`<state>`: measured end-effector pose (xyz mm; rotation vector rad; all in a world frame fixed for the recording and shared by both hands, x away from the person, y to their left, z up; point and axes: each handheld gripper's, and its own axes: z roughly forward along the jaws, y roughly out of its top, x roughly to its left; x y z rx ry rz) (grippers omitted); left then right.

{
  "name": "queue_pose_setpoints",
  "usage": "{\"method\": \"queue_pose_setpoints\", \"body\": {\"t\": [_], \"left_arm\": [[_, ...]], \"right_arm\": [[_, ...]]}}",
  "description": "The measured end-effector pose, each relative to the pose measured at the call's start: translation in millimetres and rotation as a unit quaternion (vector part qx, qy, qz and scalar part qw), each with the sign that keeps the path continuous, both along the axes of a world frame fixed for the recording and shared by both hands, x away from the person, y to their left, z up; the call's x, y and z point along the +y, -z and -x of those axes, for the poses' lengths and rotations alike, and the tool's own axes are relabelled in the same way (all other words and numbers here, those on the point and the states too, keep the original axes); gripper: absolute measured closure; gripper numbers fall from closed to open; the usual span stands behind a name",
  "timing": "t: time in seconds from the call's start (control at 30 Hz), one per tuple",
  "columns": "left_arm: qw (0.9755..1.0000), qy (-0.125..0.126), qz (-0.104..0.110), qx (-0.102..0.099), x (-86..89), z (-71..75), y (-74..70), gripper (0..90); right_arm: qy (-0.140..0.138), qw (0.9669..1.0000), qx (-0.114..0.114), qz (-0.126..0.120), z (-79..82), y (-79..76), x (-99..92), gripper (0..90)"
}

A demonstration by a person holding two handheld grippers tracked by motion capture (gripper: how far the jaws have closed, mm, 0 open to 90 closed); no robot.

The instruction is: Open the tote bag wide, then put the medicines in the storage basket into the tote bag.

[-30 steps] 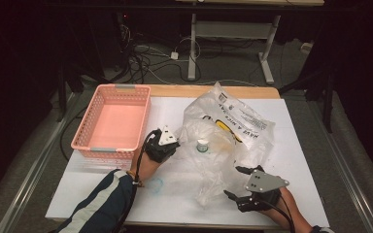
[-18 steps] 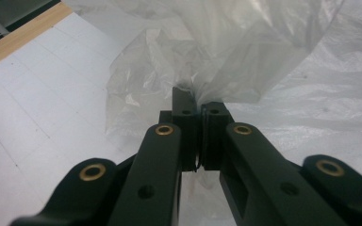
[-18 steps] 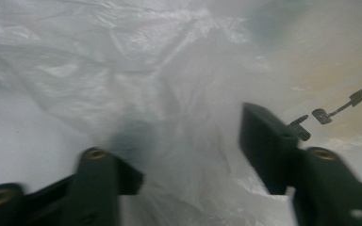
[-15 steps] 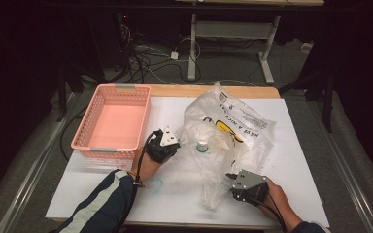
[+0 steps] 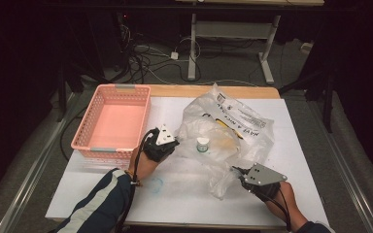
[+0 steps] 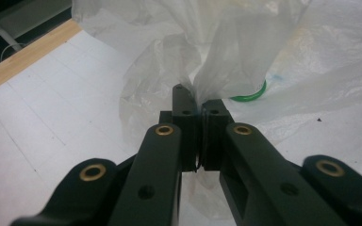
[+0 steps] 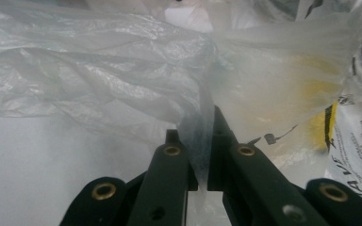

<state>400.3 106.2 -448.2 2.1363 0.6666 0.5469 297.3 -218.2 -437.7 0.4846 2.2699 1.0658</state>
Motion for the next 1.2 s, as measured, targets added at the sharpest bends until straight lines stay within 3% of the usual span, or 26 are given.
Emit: {"method": "queue_pose_setpoints", "body": {"t": [0.5, 0.83, 1.03, 1.2], "left_arm": [[0.9988, -0.021, 0.033, -0.029, 12.2, 5.2, -19.2, 85.9], [0.9974, -0.032, 0.049, -0.043, 25.6, 12.4, -31.3, 86.0], [0.9959, -0.035, 0.057, -0.061, 31.7, 21.2, -45.3, 86.0], [0.993, -0.052, 0.064, -0.085, 41.7, 25.1, -60.6, 86.0]], "right_arm": [[0.03, 0.9974, -0.037, -0.054, -6.7, -21.2, -10.6, 90.0], [0.034, 0.9959, -0.055, -0.064, -7.6, -30.0, -12.0, 90.0], [0.033, 0.9937, -0.077, -0.075, -6.9, -42.9, -14.5, 90.0], [0.027, 0.9906, -0.103, -0.086, -9.7, -59.2, -14.9, 90.0]]}}
